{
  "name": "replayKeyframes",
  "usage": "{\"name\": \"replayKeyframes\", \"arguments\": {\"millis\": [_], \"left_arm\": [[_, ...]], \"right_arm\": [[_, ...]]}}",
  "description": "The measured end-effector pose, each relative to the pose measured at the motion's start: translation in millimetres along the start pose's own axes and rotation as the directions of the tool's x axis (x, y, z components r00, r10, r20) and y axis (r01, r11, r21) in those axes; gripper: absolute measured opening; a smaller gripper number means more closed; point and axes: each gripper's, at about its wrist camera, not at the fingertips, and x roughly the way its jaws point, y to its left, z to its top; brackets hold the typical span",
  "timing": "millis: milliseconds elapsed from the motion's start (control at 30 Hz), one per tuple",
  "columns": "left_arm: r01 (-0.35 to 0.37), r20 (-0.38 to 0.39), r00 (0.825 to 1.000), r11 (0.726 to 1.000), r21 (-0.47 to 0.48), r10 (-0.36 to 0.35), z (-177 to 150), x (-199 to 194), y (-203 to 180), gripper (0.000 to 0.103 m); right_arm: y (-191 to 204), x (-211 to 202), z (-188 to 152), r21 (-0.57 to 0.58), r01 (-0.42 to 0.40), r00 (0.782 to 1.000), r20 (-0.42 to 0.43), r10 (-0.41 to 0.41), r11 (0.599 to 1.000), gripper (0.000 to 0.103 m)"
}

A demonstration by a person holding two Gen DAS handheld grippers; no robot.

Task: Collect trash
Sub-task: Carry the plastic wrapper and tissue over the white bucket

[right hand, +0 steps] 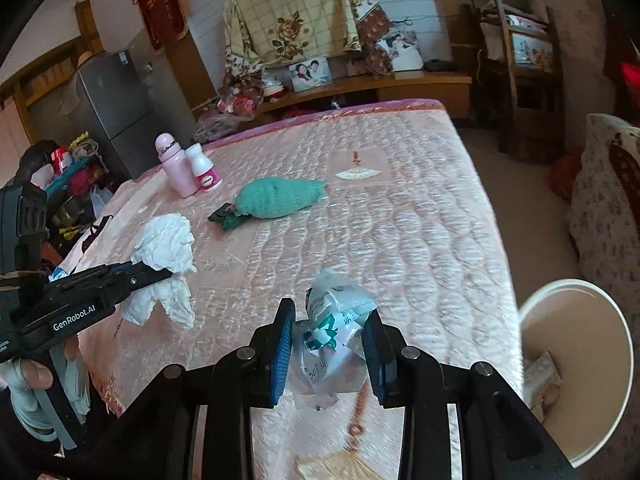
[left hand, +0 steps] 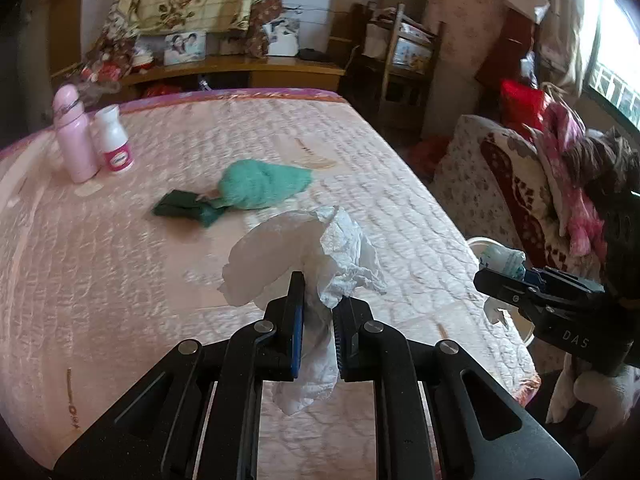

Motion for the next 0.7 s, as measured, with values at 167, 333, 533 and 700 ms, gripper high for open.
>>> {"name": "replayKeyframes", "arguments": {"millis": [167, 333, 533, 700], "left_arm": [[0.01, 0.002, 1.0, 0.999, 0.046, -0.01, 1, 4, -26, 0.01], [0.027, -0.004, 1.0, 0.997, 0.077, -0.026, 2, 11, -49, 0.01], [0.043, -0.015, 0.999, 0.993, 0.107, -0.042, 4, 21, -73, 0.01], [0.058, -0.021, 0.998, 0.99, 0.127, -0.055, 6, 30, -92, 0.01]], "right_arm": [[-16, -14, -6, 0.023, 0.025, 1.0, 0.008, -0.025, 0.999, 0.031], [-35, -25, -13, 0.051, 0.046, 0.999, 0.012, -0.047, 0.998, 0.031], [-56, -38, -20, 0.083, 0.071, 0.997, 0.018, -0.073, 0.994, 0.031], [-75, -48, -25, 0.109, 0.094, 0.995, 0.019, -0.097, 0.99, 0.031]]}}
